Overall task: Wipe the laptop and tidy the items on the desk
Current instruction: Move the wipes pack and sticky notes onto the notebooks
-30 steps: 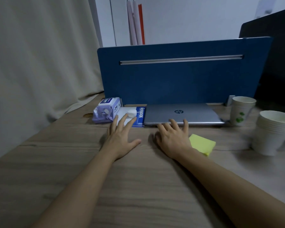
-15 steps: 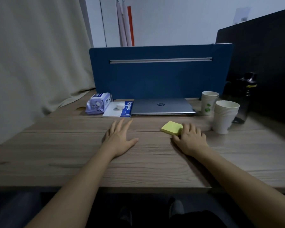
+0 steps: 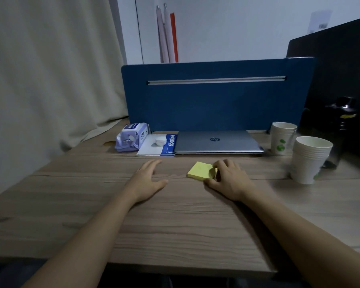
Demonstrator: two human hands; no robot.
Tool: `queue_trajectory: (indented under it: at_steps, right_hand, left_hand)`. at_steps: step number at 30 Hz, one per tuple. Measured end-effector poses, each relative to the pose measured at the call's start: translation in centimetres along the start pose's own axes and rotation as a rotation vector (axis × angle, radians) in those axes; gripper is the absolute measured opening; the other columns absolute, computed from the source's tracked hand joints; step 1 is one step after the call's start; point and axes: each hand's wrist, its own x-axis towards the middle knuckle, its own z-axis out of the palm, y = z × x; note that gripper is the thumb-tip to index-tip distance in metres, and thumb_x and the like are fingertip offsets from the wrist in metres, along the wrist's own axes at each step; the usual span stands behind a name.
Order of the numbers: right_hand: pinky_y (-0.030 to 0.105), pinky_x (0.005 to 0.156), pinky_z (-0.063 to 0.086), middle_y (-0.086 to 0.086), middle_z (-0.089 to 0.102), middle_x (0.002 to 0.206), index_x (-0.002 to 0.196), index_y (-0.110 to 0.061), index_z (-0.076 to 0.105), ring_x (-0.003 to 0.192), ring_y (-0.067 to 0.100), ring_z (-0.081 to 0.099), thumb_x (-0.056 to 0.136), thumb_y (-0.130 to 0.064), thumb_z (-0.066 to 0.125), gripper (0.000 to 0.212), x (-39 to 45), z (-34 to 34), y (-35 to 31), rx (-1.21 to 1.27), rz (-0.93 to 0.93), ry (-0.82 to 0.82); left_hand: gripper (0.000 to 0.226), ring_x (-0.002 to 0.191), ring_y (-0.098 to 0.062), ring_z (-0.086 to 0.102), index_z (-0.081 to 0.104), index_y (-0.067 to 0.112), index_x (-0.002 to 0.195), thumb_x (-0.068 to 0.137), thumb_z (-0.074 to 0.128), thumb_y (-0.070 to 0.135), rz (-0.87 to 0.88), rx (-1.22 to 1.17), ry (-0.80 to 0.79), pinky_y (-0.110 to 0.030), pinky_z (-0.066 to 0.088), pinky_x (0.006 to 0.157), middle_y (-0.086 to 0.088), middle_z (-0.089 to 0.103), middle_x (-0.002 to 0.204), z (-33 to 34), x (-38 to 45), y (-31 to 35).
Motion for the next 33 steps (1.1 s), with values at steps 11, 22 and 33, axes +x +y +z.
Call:
queue_trajectory:
  at_steps: [11,22,33]
  right_hand:
    - [0.040,0.093,0.041,0.005,0.043,0.126,0.126,-0.020,0.045,0.110,0.027,0.045,0.069,-0.061,0.053,0.071,8.0,3.5,-5.8,0.020,-0.333,0.092]
    - [0.039,0.083,0.042,0.011,0.046,0.126,0.125,-0.011,0.050,0.105,0.032,0.050,0.073,-0.041,0.068,0.063,14.1,5.7,-8.5,0.063,-0.409,0.239]
    - [0.042,0.089,0.038,0.003,0.058,0.118,0.110,-0.020,0.056,0.107,0.026,0.048,0.085,-0.058,0.048,0.046,16.5,7.1,-8.5,-0.121,-0.315,0.177]
  left_hand:
    - [0.060,0.128,-0.010,0.047,0.049,0.035,0.136,0.081,0.070,0.045,-0.007,0.004,-0.020,-0.037,0.038,0.110,0.004,0.052,0.141,-1.7,4.7,-4.5]
    - [0.047,0.118,-0.003,0.058,0.056,0.030,0.126,0.084,0.073,0.017,0.000,-0.321,0.089,-0.032,0.042,0.107,0.011,0.064,0.125,-2.4,8.2,-6.4]
    - [0.057,0.126,-0.022,0.049,0.055,0.022,0.135,0.082,0.074,0.033,-0.078,0.061,0.189,-0.032,0.040,0.104,-0.007,0.059,0.132,-1.8,10.9,-8.0]
